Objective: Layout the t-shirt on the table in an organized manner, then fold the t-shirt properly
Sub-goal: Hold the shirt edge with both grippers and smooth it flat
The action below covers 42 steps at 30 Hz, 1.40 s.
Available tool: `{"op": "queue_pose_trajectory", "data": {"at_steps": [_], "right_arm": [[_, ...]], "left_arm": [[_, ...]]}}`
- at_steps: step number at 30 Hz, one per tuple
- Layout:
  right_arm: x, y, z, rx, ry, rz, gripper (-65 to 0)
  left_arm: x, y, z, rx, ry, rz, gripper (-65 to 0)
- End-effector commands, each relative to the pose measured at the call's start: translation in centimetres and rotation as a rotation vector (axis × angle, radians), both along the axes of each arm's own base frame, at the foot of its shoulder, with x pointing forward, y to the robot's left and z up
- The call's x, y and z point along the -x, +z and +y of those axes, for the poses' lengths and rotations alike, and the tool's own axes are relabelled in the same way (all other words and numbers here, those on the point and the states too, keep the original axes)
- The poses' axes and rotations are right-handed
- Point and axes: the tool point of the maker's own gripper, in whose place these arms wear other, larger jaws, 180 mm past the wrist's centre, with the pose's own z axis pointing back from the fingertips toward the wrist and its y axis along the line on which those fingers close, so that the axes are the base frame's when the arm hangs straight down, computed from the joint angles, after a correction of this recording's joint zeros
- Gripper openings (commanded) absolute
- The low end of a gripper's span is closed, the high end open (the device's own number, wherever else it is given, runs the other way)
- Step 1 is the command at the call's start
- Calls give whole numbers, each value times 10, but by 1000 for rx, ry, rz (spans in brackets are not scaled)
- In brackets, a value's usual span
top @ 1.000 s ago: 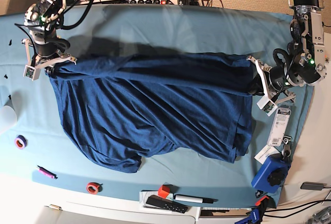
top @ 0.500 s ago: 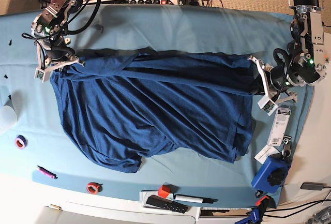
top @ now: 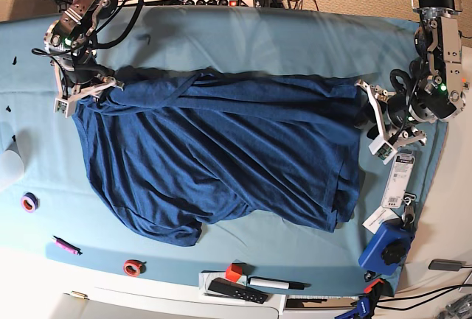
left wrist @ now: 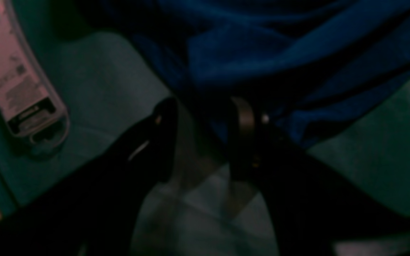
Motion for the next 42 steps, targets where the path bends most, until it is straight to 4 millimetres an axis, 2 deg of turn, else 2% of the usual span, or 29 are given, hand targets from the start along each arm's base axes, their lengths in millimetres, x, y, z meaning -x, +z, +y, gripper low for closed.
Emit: {"op": "queue_pose_trajectory", "data": {"at_steps": [1, 8, 11, 15, 22, 30, 37, 42], "right_arm": [[-10, 16, -8, 33, 2, -57, -433], [-10, 32, -38, 114, -4, -44, -433], [-4, 32, -47, 121, -11, -1, -418], [-1, 34, -46, 43, -21, -9, -334], [-2, 47, -38, -141, -39, -144, -334], [17, 54, -31, -324, -92, -278, -334], [47, 45, -33, -431, -237, -359, -334], [49, 37, -34, -426, -283, -345, -334]], "left_arm": [[-8, 13, 1, 6, -4, -46, -405], [-11, 17, -1, 26, -6, -67, -405], [-12, 17, -2, 30, -6, -73, -405], [-11, 18, -3, 36, -7, -73, -405], [-11, 20, -10, 80, -15, -73, -405], [-11, 20, -11, 82, -14, -73, -405], [-11, 20, -11, 82, -15, -73, -405], [-10, 21, -13, 89, -20, -73, -405]]}}
